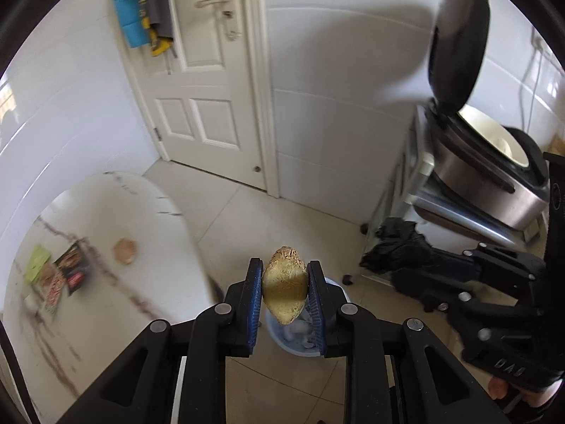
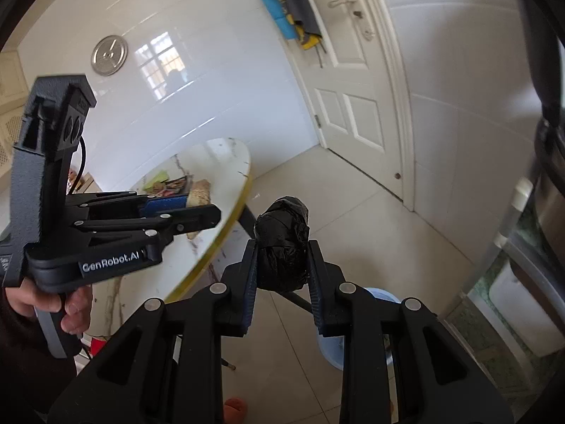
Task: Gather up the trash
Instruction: 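Carry both items over the blue bucket and open both tools, then move both tools back over the table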
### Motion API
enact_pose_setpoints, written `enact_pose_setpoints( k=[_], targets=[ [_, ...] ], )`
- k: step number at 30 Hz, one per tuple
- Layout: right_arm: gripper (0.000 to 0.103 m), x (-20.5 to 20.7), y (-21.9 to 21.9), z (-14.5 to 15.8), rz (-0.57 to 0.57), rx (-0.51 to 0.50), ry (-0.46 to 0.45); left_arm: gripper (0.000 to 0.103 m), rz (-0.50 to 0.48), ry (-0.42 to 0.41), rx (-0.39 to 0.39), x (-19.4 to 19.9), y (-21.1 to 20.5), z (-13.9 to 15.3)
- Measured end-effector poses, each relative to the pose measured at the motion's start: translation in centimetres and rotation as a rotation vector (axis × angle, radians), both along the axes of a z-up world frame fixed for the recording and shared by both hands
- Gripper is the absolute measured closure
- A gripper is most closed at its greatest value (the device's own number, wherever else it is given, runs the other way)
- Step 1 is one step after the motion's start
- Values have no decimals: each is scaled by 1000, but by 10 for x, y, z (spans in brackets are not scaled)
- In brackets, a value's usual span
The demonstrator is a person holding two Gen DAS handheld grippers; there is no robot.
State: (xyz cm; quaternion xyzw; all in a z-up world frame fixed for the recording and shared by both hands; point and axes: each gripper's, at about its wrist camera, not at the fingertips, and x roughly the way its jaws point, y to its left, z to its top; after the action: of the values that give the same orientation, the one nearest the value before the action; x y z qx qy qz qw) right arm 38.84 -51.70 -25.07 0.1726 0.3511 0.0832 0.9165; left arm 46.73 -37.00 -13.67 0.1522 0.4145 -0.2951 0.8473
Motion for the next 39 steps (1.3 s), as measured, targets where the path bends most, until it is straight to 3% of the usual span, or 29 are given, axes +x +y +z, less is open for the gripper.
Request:
enact_pose_setpoints(
  k=[4, 7, 10, 19, 21, 22, 23, 24, 31, 39],
  targets=[
    [75, 3, -21, -21, -52, 15, 30, 82, -29, 39, 24, 16, -31, -19],
    [59, 11, -44, -45, -96, 65, 72, 82, -39, 72, 50, 36, -51, -38],
    [55, 8, -59, -62, -135, 68, 105, 82, -44, 97, 79, 49, -70, -54],
    [48, -12, -95, -63, -224, 51, 117, 79, -16, 127, 140, 80, -122, -106],
    [48, -14, -96, -62, -224, 49, 117, 68, -10, 130, 146, 83, -127, -112],
    [48, -15, -96, -61, -224, 47, 116, 48, -2, 122, 157, 83, -130, -113],
    [48, -16, -95, -59, -221, 49, 113, 30, 14, 100, 167, 83, -132, -113],
    [48, -16, -94, -58, -221, 49, 112, 27, 23, 76, 165, 81, -133, -112],
    [48, -18, -75, -37, -198, 30, 81, 18, 83, -14, 125, 62, -117, -82],
    [40, -19, -22, 7, -130, -26, 13, 9, 160, -140, 34, 20, -42, -32]
  ],
)
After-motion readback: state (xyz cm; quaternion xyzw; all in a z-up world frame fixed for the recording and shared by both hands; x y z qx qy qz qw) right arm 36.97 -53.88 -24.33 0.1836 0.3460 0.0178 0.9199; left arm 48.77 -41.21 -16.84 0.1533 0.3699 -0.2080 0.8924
